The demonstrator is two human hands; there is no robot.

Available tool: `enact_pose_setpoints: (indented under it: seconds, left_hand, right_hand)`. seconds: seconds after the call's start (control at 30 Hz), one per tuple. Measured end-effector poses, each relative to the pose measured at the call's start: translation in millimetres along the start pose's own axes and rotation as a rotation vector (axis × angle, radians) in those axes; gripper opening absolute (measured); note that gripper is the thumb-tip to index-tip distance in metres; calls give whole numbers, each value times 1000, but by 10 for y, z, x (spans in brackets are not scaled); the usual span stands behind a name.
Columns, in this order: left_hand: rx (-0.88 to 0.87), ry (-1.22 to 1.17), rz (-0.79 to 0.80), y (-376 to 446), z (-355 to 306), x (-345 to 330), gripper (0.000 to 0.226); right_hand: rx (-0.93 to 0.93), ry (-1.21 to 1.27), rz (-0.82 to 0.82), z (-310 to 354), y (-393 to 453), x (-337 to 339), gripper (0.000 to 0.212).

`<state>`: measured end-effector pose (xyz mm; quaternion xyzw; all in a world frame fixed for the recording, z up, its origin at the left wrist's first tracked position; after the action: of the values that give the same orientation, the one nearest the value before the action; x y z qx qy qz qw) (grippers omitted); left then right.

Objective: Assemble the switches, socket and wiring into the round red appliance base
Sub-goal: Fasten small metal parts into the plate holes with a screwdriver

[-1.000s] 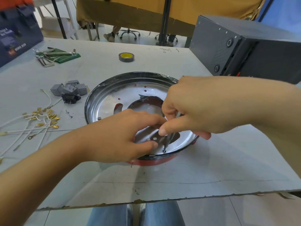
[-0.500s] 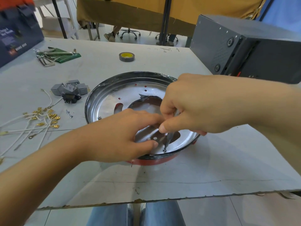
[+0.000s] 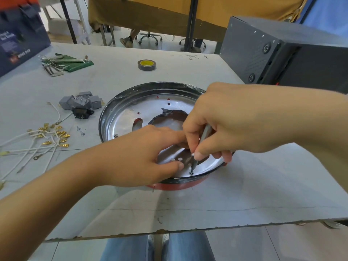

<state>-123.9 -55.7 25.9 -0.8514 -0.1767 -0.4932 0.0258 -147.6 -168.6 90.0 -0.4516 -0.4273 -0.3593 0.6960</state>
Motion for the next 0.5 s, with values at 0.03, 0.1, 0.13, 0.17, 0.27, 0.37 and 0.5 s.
enact_pose_setpoints:
  seconds: [0.03, 0.1, 0.13, 0.17, 0.27, 0.37, 0.5]
  left_hand:
    - [1, -3, 3, -1, -3, -2, 28]
    - [-6, 1, -6, -7, -10, 4, 21]
    - [-7, 6, -7, -8, -8, 5, 19]
    - [-6, 12, -3, -8, -7, 4, 21]
    - [-11, 9, 2, -1, -5, 1, 25]
    - [-22, -4, -7, 2, -11, 8, 27]
    - [-20, 0, -13, -9, 6, 2, 30]
  right_hand:
    - [-23, 31, 19, -11, 4, -6, 15]
    - [-89, 102, 45, -41, 22, -19, 24]
    - [-120, 137, 52, -61, 30, -23, 28]
    - [-142, 157, 56, -82, 37, -25, 30]
    - [-138, 112, 65, -104, 41, -28, 28]
    - [-41, -60, 15, -90, 1, -22, 22]
    - [80, -118, -45, -67, -19, -48, 14]
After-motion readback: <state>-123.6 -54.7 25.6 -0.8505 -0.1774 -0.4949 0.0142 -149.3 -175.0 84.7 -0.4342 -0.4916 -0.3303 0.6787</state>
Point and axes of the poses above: each hand's wrist, its own y-axis towards the middle knuckle, its own x-axis out of the back of the hand, z = x × y, the point moved 4 cm from there along y, towards the middle knuckle, and after that the axes turned 10 degrees about -x, right-handed, at the moved point
